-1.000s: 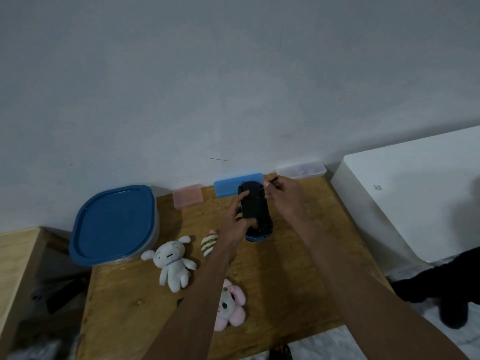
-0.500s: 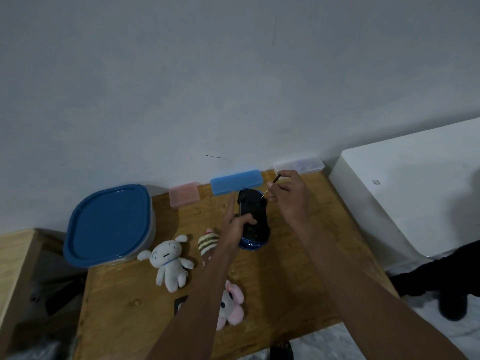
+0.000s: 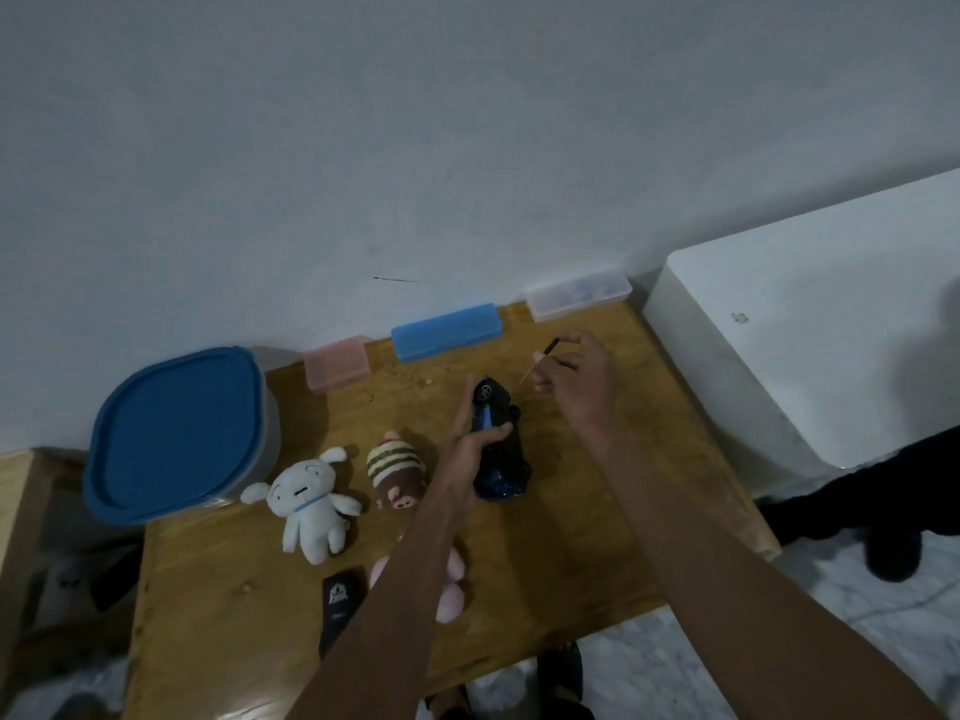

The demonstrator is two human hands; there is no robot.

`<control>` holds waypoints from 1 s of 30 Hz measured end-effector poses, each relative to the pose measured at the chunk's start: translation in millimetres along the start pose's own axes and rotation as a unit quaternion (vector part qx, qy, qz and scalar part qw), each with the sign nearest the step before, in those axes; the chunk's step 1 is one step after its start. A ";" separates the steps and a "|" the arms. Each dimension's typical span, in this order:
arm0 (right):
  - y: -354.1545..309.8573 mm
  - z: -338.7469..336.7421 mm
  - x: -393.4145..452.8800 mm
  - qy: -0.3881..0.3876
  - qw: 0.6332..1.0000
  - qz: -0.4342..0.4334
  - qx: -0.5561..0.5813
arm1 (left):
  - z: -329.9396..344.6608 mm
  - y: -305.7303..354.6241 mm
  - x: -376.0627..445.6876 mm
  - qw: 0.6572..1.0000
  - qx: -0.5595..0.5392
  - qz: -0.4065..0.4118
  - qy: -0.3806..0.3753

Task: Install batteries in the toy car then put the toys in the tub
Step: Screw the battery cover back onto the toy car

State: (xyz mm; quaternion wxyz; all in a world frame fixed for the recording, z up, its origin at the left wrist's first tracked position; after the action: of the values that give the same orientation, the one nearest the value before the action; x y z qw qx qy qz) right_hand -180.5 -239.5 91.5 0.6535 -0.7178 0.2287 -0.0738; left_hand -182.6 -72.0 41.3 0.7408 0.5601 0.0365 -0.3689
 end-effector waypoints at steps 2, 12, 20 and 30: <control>5.2 -2.9 0.0 -0.004 1.000 0.010 0.001 | 3.1 -5.3 1.7 1.000 -0.005 -0.006 -0.002; 19.9 -15.3 1.4 -0.032 0.996 0.054 0.064 | 10.2 -30.6 15.3 0.916 0.364 0.031 0.164; 37.0 -23.4 5.1 -0.067 0.990 0.100 0.071 | 36.3 -48.2 27.5 0.799 0.545 -0.071 0.243; 40.0 -33.0 1.3 -0.090 0.986 0.125 0.070 | 45.7 -58.4 32.9 0.755 0.605 -0.102 0.229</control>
State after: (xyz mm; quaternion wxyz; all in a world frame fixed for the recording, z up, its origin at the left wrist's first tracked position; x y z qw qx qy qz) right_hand -201.9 -271.6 56.9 0.7245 -0.6394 0.2509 0.0578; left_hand -209.4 -133.7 -4.1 0.1746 0.9524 0.0313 -0.2480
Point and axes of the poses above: each hand's wrist, its own x-axis towards the middle knuckle, its own z-axis out of the palm, y = z × x, the point moved 3 cm from there along x, towards the middle knuckle, and after that the axes turned 10 degrees about -y, right-handed, at the moved point
